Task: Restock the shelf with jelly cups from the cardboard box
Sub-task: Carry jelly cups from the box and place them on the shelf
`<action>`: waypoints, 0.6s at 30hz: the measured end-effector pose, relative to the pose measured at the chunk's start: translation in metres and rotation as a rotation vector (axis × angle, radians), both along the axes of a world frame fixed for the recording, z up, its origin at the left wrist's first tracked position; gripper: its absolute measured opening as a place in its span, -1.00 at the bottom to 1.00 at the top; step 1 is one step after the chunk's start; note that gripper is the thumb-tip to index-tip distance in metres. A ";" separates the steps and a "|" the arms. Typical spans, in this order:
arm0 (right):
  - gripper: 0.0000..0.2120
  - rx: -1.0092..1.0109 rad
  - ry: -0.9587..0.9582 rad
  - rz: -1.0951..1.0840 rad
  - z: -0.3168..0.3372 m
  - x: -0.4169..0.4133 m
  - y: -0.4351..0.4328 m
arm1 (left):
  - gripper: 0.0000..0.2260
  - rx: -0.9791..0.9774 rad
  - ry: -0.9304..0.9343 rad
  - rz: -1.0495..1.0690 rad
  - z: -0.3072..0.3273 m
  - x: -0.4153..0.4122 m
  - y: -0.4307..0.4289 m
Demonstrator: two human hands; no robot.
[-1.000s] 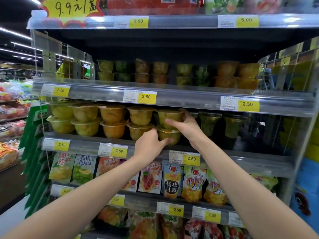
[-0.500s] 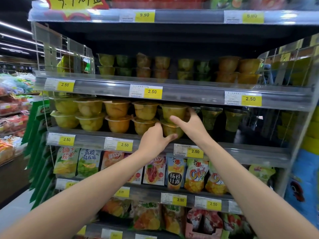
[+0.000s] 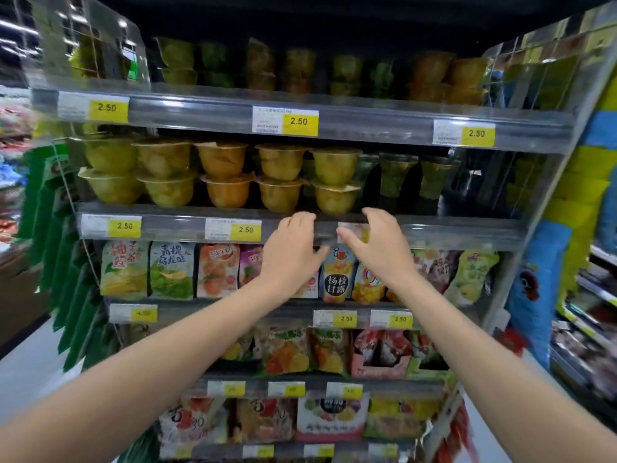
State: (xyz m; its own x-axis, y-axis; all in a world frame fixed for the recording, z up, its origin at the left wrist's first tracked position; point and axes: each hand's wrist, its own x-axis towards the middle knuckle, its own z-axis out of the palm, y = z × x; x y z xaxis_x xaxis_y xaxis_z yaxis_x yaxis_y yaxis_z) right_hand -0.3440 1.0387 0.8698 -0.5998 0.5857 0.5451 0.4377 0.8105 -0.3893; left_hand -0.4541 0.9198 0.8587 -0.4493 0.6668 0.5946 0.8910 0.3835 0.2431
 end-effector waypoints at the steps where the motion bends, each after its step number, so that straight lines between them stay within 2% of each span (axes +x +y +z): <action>1: -0.35 0.038 -0.049 0.000 -0.005 0.003 -0.004 | -0.47 -0.023 -0.010 -0.005 -0.005 0.001 -0.004; 3: -0.39 0.046 -0.124 0.014 -0.015 0.011 -0.013 | -0.46 -0.079 -0.024 -0.016 -0.015 0.003 -0.013; 9: -0.42 -0.099 -0.378 0.113 -0.039 0.035 -0.049 | -0.48 -0.213 -0.050 -0.029 -0.049 0.022 -0.056; 15: -0.43 -0.145 -0.550 0.221 -0.073 0.069 -0.113 | -0.38 -0.394 -0.069 0.000 -0.081 0.065 -0.134; 18: -0.42 -0.154 -0.630 0.293 -0.101 0.090 -0.153 | -0.38 -0.478 -0.142 0.056 -0.107 0.094 -0.184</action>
State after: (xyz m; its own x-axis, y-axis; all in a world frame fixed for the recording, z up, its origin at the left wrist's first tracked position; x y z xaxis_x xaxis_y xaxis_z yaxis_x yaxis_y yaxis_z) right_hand -0.2540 0.8859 0.7686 -0.9182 0.3947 -0.0333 0.3897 0.8855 -0.2531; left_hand -0.3603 0.7354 0.7518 -0.5466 0.8223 0.1585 0.8366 0.5281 0.1455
